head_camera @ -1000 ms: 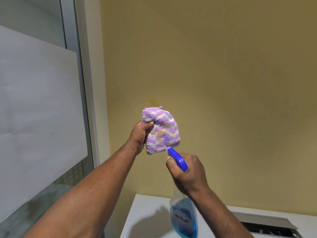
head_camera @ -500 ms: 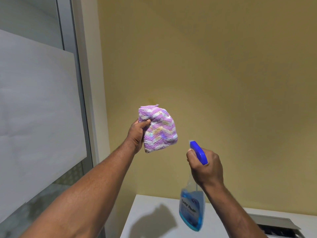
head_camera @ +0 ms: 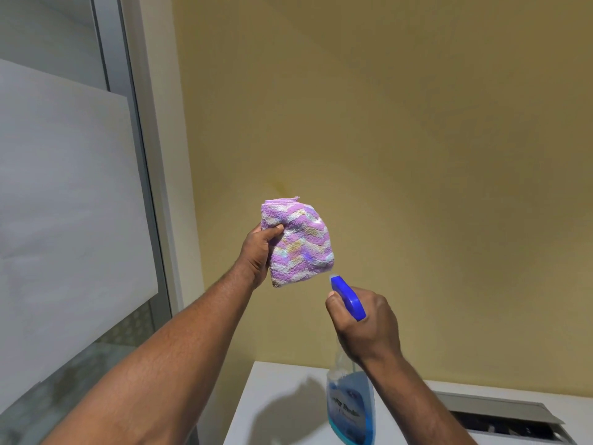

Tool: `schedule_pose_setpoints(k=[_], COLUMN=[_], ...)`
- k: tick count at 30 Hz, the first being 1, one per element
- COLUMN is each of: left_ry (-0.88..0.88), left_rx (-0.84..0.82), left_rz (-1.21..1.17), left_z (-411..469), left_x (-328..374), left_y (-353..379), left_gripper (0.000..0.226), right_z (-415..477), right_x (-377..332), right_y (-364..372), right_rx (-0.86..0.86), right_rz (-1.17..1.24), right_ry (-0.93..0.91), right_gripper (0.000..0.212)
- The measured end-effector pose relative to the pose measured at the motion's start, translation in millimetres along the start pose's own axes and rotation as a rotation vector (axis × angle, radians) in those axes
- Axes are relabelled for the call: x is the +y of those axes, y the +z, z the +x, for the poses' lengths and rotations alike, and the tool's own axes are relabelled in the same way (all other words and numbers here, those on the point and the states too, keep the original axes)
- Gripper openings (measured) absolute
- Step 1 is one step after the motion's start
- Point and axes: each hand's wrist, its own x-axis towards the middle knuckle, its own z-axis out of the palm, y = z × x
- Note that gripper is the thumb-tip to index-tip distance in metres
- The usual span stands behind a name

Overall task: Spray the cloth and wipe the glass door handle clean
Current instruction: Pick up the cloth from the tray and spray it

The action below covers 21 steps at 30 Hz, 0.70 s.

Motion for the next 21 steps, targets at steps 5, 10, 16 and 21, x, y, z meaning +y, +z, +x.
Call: schedule_pose_setpoints(k=[5,10,16,21], left_ry=[-0.021,-0.088,-0.200,-0.278], left_rx=[0.019,0.059,0.094,0.114], left_rz=[0.000,-0.012,0.001,0.003], left_z=[-1.4,-12.5,-35.6,-55.0], left_x=[-12.0,-45.3,-99.8,-138.3], left_y=[-4.8,-15.8,-32.3,-41.6], left_gripper=[0.019,0.022,0.022,0.025], right_z=[-10.1,-37.4,-88.1,-120.9], right_x=[31.8,80.2,142.0,180.2], right_y=[23.0,51.9,83.0,97.9], right_rx=[-0.103,-0.185,-0.279,-0.345], right_rz=[0.019,-0.060,-0.011,-0.013], right_ry=[0.135,0.269,0.370,0.412], right_gripper=[0.044,0.042,0.028,0.048])
